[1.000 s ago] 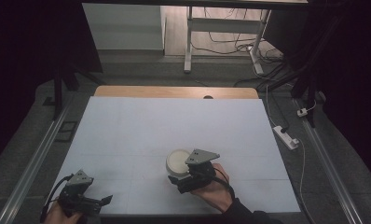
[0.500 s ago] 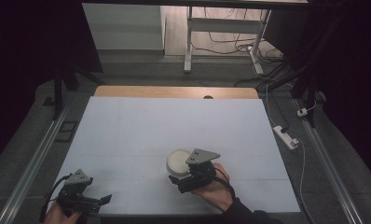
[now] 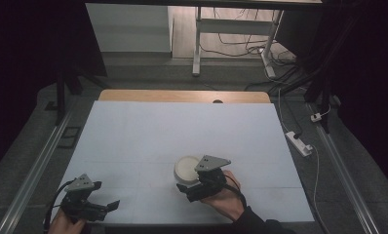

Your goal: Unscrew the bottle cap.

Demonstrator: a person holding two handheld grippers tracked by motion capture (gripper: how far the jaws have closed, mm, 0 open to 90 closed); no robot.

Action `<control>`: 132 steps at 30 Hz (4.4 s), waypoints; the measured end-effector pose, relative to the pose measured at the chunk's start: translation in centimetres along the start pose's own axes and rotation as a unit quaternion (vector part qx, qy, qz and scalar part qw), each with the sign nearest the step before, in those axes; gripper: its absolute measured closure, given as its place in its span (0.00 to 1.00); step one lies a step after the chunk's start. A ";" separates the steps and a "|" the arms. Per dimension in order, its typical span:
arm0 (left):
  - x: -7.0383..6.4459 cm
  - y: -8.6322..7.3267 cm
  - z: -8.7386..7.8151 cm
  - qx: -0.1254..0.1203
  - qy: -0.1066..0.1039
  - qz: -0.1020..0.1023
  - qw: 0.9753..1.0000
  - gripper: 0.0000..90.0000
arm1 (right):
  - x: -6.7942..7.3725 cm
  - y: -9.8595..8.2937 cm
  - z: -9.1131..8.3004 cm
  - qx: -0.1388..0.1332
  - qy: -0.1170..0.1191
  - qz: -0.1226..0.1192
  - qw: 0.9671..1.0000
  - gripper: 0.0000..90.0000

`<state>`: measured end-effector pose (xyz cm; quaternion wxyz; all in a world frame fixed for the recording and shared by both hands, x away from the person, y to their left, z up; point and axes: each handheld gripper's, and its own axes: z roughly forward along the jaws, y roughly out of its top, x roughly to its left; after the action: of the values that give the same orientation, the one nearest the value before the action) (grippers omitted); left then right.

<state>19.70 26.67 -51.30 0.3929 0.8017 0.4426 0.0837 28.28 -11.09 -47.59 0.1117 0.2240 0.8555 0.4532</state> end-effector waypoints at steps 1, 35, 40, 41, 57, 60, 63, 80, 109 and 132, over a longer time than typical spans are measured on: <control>-0.1 0.2 0.0 -0.002 -0.001 0.006 1.000 0.00 | 0.0 0.0 0.0 0.000 0.002 -0.001 1.000 0.06; -4.7 11.8 4.7 -0.038 -0.135 0.209 0.968 0.00 | 0.7 0.2 -0.2 -0.004 0.039 -0.025 0.999 0.06; -5.2 13.2 5.6 -0.036 -0.167 0.235 0.957 0.00 | 0.7 0.2 -0.1 -0.001 0.045 -0.030 0.999 0.06; -5.4 13.9 6.0 -0.034 -0.191 0.248 0.949 0.00 | 0.8 0.2 -0.1 0.000 0.047 -0.031 0.998 0.06; -8.5 17.3 8.9 0.005 -0.304 0.369 0.878 0.04 | 1.5 0.2 -0.1 0.003 0.096 -0.056 0.994 0.06; -8.7 17.3 9.2 0.008 -0.302 0.379 0.875 0.08 | 1.7 0.2 -0.1 0.004 0.101 -0.060 0.993 0.06; -8.7 17.3 9.1 0.005 -0.293 0.370 0.881 0.09 | 1.6 0.2 -0.1 0.003 0.097 -0.059 0.993 0.07; -11.5 18.0 9.5 0.014 -0.143 0.253 0.957 0.09 | 0.4 0.2 -0.1 0.005 0.009 -0.020 1.000 0.07; -9.2 17.5 7.7 0.014 -0.249 0.352 0.902 0.10 | 1.6 0.2 -0.2 0.000 0.082 -0.055 0.995 0.07; -10.0 18.4 5.8 -0.010 -0.209 0.301 0.931 0.01 | 0.5 0.1 -0.3 -0.001 0.042 -0.027 0.999 0.07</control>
<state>28.41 10.22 -40.15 0.4414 0.8924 0.0879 0.0331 27.74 -11.07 -47.35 0.0881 0.1818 0.8647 0.4599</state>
